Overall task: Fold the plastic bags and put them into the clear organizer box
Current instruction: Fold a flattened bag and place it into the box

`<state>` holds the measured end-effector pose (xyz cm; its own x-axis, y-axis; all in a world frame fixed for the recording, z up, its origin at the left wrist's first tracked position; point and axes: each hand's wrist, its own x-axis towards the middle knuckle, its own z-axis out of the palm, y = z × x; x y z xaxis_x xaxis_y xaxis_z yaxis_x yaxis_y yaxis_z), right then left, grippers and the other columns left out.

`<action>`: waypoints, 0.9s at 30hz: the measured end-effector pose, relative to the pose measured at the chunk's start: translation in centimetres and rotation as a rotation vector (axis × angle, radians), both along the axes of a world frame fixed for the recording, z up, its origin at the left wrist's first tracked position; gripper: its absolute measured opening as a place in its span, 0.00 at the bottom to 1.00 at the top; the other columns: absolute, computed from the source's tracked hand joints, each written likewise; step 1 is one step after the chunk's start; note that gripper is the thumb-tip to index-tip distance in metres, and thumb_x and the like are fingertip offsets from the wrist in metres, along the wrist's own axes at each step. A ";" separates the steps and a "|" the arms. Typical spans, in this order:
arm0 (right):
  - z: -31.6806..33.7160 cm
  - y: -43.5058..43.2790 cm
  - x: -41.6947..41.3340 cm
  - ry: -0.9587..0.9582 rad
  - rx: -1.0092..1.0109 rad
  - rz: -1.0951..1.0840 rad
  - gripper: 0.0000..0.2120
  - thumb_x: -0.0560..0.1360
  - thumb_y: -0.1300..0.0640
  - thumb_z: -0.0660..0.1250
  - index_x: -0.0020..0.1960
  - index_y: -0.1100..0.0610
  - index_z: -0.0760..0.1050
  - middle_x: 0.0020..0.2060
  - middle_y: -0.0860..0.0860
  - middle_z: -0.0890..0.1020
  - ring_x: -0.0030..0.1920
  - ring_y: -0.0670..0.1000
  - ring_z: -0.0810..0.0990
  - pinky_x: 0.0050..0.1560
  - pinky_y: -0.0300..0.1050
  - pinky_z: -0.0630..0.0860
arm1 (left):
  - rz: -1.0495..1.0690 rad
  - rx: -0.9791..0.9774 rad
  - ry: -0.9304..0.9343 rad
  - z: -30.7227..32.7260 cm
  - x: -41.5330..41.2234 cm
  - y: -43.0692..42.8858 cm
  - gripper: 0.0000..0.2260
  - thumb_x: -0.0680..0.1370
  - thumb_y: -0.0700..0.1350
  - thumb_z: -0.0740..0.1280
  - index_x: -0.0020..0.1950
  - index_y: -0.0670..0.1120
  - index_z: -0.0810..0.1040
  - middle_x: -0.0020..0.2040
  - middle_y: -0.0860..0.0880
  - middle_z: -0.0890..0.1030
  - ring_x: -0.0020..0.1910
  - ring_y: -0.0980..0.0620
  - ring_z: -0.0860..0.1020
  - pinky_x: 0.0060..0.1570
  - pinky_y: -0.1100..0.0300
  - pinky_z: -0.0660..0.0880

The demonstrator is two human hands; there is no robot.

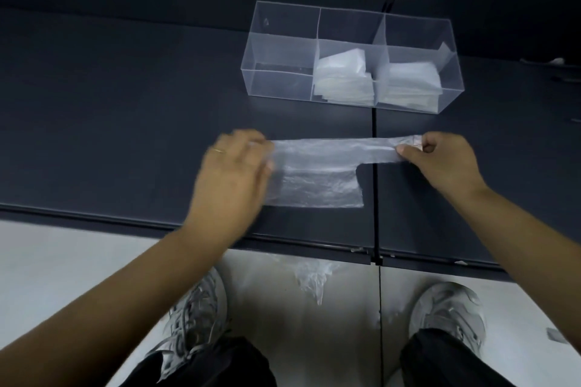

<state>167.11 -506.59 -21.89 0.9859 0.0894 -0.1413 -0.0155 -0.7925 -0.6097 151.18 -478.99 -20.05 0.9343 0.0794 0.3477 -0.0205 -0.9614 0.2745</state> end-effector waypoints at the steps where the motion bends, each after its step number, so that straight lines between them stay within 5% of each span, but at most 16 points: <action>1: 0.3 0.1 -0.1 0.007 -0.011 0.003 0.18 0.73 0.52 0.72 0.30 0.57 0.68 0.26 0.49 0.72 0.27 0.46 0.69 0.28 0.41 0.64 | -0.089 0.026 0.075 -0.3 -0.3 -1.2 0.16 0.79 0.47 0.59 0.61 0.42 0.78 0.61 0.41 0.78 0.60 0.40 0.76 0.63 0.49 0.67; 4: 1.2 0.7 -0.7 0.000 -0.068 -0.018 0.09 0.73 0.53 0.72 0.46 0.57 0.74 0.41 0.53 0.78 0.40 0.50 0.75 0.39 0.43 0.70 | -0.182 0.072 0.381 -1.5 -1.4 -3.1 0.25 0.81 0.56 0.51 0.72 0.44 0.69 0.73 0.45 0.69 0.73 0.46 0.64 0.73 0.50 0.58; 6: 1.7 1.7 -1.5 -0.166 -0.180 0.021 0.18 0.72 0.57 0.71 0.59 0.59 0.73 0.54 0.58 0.75 0.52 0.56 0.74 0.52 0.50 0.72 | -0.150 0.085 0.463 -2.3 -1.8 -2.9 0.28 0.81 0.58 0.48 0.76 0.46 0.61 0.77 0.48 0.60 0.77 0.48 0.56 0.75 0.51 0.52; 8: 2.4 3.9 -3.1 -0.367 -0.176 0.200 0.21 0.71 0.60 0.70 0.63 0.60 0.73 0.58 0.60 0.73 0.58 0.60 0.72 0.60 0.53 0.69 | -0.131 0.015 0.389 -2.2 -2.0 -2.8 0.25 0.81 0.57 0.52 0.75 0.46 0.65 0.76 0.46 0.62 0.75 0.47 0.60 0.74 0.50 0.57; 11: 2.3 8.0 -5.8 -0.361 -0.107 0.669 0.22 0.75 0.57 0.67 0.68 0.60 0.71 0.69 0.57 0.70 0.69 0.57 0.67 0.71 0.47 0.59 | -0.027 -0.143 0.134 -1.1 -2.6 -2.1 0.19 0.80 0.53 0.60 0.67 0.46 0.74 0.64 0.45 0.76 0.63 0.45 0.74 0.62 0.50 0.70; 14: 0.7 10.5 -7.3 -0.270 -0.177 0.937 0.26 0.81 0.49 0.57 0.76 0.57 0.59 0.77 0.52 0.56 0.77 0.51 0.52 0.76 0.45 0.45 | 0.441 -0.687 0.022 0.0 -3.9 0.6 0.10 0.79 0.52 0.64 0.59 0.53 0.73 0.40 0.53 0.78 0.39 0.57 0.77 0.39 0.66 0.74; 16: -0.6 10.8 -7.3 -0.222 -0.252 0.963 0.29 0.81 0.44 0.51 0.78 0.53 0.51 0.78 0.49 0.49 0.77 0.47 0.44 0.75 0.43 0.37 | 0.623 -1.219 0.202 0.0 -4.5 2.4 0.06 0.80 0.52 0.64 0.51 0.50 0.74 0.29 0.51 0.73 0.25 0.55 0.69 0.23 0.66 0.66; 18: -1.6 10.6 -7.1 -0.228 -0.325 0.973 0.31 0.80 0.41 0.49 0.78 0.52 0.48 0.78 0.49 0.47 0.77 0.47 0.42 0.74 0.43 0.34 | 0.564 -1.434 0.450 -0.2 -5.3 3.6 0.12 0.81 0.53 0.61 0.50 0.45 0.77 0.26 0.48 0.68 0.22 0.53 0.61 0.22 0.63 0.57; 22: -2.1 10.2 -7.0 -0.274 -0.359 0.976 0.30 0.80 0.41 0.52 0.78 0.53 0.51 0.78 0.50 0.52 0.77 0.48 0.46 0.76 0.47 0.39 | 0.426 -1.424 0.575 -0.3 -5.7 4.2 0.18 0.80 0.56 0.59 0.51 0.43 0.80 0.24 0.49 0.66 0.21 0.53 0.59 0.23 0.63 0.54; 27: -2.0 10.3 -7.2 -0.274 -0.391 0.984 0.31 0.80 0.39 0.48 0.78 0.52 0.49 0.78 0.50 0.50 0.77 0.48 0.45 0.76 0.48 0.39 | 0.580 -0.932 0.561 -0.1 -6.0 5.7 0.18 0.80 0.55 0.61 0.42 0.43 0.80 0.22 0.48 0.70 0.21 0.52 0.66 0.26 0.62 0.63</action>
<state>159.96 -496.26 -23.93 0.5096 0.8522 -0.1184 0.8287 -0.5232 -0.1990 145.23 -473.31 -20.11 0.6799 0.5345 -0.5021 0.6858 -0.2210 0.6934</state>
